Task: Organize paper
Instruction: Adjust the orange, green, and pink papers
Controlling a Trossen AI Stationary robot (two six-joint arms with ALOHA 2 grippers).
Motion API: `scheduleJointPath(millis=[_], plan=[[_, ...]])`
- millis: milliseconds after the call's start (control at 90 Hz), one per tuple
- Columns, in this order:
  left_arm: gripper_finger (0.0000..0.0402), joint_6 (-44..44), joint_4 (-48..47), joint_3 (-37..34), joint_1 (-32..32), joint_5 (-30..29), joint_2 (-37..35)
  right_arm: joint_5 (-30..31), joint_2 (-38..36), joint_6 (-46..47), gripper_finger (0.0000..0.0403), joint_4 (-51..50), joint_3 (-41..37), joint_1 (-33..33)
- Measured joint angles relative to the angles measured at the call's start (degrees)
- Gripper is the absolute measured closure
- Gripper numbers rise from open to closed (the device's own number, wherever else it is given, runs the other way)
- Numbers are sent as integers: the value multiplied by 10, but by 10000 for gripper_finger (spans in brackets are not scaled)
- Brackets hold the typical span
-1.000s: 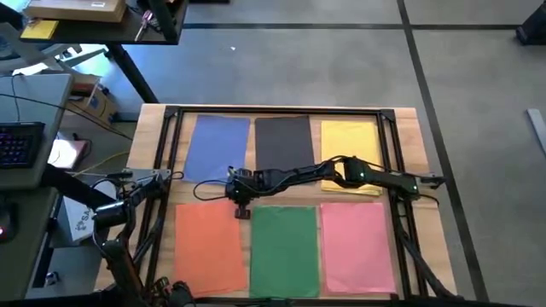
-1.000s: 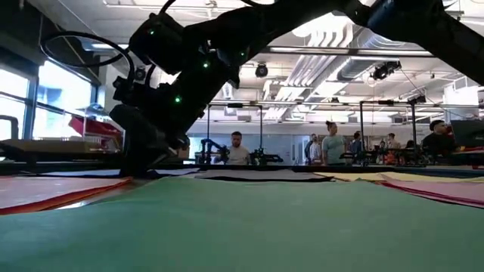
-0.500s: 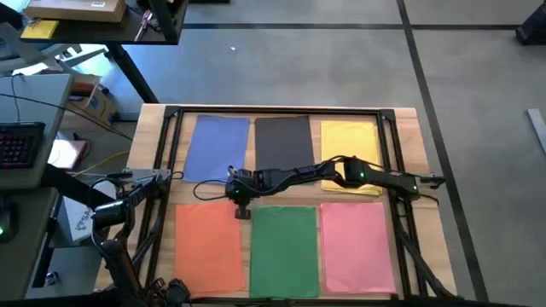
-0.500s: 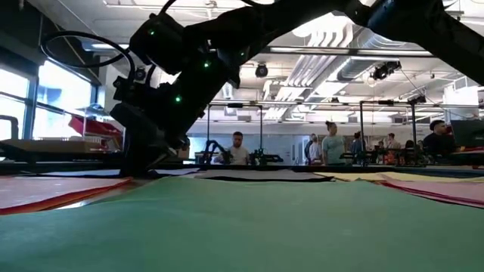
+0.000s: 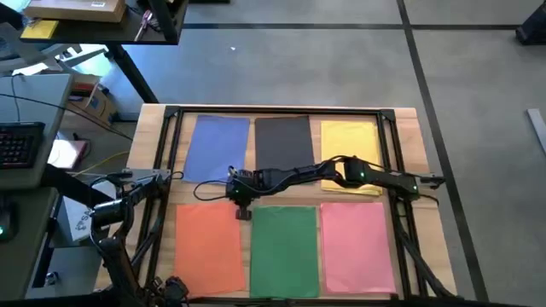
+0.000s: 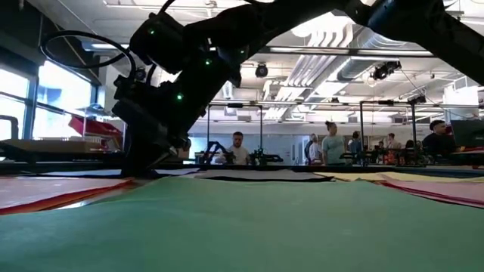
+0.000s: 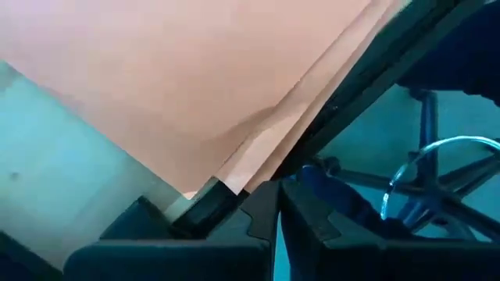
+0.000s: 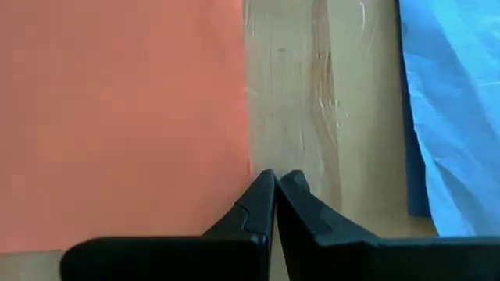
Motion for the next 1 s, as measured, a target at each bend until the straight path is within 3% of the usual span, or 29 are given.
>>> scheduleJointPath(millis=[200, 744, 1000], plan=[[402, -23, -62, 0, -8, 11, 0, -2, -1, -1, 403, -7, 0, 0], [402, -24, -15, 14, -8, 21, 2, 30, -16, 24, 403, -13, -3, -19], [402, -44, -32, 16, -6, -10, 1, 83, -47, 20, 403, -44, -4, -18]])
